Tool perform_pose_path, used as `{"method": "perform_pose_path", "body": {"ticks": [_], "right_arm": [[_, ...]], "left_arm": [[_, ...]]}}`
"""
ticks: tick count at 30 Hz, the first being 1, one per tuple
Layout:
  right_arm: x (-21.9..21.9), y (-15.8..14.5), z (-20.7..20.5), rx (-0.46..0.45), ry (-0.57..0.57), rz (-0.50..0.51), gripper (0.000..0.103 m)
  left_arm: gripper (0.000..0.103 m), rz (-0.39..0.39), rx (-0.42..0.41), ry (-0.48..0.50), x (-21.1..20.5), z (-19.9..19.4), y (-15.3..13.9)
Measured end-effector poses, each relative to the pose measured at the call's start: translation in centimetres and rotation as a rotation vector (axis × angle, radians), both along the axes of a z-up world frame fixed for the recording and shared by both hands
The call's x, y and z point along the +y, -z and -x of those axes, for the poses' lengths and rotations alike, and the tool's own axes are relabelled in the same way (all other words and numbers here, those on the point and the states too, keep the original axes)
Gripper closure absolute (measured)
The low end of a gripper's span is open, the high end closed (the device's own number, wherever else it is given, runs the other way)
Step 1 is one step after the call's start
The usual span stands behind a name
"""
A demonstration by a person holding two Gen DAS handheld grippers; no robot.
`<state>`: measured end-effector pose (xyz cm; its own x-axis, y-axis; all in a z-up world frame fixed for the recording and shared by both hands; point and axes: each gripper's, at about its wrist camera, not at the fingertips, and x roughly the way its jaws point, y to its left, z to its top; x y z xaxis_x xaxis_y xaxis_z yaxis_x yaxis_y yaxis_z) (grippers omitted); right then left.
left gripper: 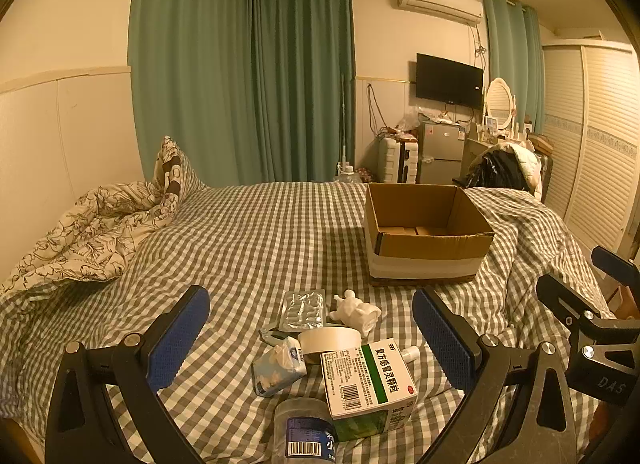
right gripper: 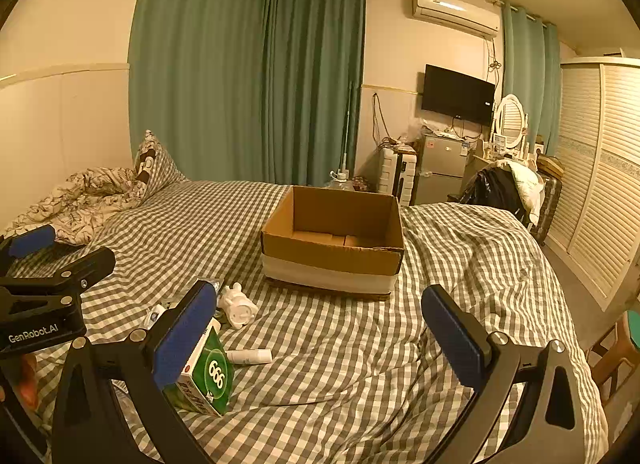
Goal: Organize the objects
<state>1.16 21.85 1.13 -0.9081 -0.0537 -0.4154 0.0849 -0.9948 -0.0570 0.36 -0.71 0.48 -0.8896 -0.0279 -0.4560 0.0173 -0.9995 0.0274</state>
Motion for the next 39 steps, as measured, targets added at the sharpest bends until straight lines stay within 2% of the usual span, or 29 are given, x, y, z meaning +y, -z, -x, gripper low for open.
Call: {"method": "perform_pose_path", "body": {"ticks": [14,31,35,39], "right_arm": [[-0.5,0.0,-0.3,0.004,-0.015,-0.004,0.000],[-1.4,-1.9,-2.2,0.028,-0.035,-0.008,0.000],[-1.7,-1.4,-2.4,0.013,-0.051,-0.017,0.000],[-1.8,-0.2,-2.1,-0.015,-0.056,-0.022,0.000]], "left_arm": [[0.000,0.008,-0.002,0.000,0.2,-0.2,0.0],[0.000,-0.016,0.011,-0.007,-1.3,-1.9,-1.8],[0.000,-0.011,-0.007,-0.023,-2.3,-2.2,-1.4],[0.000,0.025,-0.066,-0.049,-3.3,-2.2,0.6]]}}
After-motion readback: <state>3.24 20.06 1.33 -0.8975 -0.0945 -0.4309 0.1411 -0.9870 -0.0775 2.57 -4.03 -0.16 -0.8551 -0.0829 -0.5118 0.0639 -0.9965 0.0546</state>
